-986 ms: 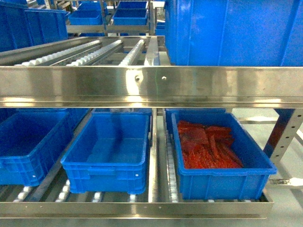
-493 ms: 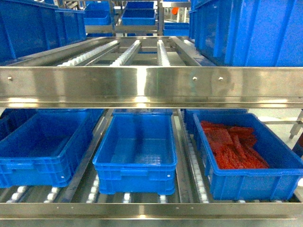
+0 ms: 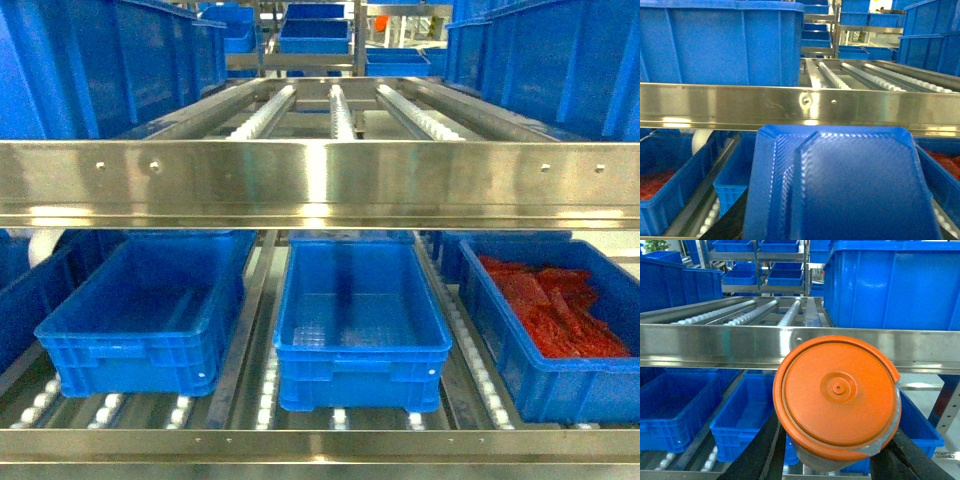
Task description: Sort blue parts and orange caps into right shelf containers
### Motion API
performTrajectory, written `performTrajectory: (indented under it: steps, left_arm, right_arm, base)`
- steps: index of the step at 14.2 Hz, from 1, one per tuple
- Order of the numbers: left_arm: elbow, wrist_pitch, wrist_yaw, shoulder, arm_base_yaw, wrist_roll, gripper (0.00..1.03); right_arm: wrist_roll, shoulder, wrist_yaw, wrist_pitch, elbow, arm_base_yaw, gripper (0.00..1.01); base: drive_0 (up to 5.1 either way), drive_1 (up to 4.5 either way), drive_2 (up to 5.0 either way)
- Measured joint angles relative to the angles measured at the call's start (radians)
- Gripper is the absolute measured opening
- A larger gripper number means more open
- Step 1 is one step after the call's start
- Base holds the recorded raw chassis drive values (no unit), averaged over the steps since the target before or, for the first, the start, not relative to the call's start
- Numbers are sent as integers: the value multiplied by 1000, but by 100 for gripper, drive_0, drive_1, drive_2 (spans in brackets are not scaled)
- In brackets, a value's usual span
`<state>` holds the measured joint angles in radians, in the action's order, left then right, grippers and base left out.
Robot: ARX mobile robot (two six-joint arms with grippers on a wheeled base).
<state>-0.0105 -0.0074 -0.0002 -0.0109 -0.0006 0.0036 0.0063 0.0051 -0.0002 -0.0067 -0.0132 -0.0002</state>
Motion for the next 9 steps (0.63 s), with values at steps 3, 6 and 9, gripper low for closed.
performTrajectory:
  steps: [3,6,9]
  left_arm:
    - [0,1,1,0,0,0,43]
    - [0,3,0,0,0,0,43]
    - [0,0,0,0,0,0,43]
  right_arm:
    - [0,0,0,0,0,0,40]
    - [0,0,0,5,0,0,40]
    - [0,0,0,-2,0,0,40]
  base:
    - [-498,243,243]
    - [-482,259,259]
    - [-494,247,247]
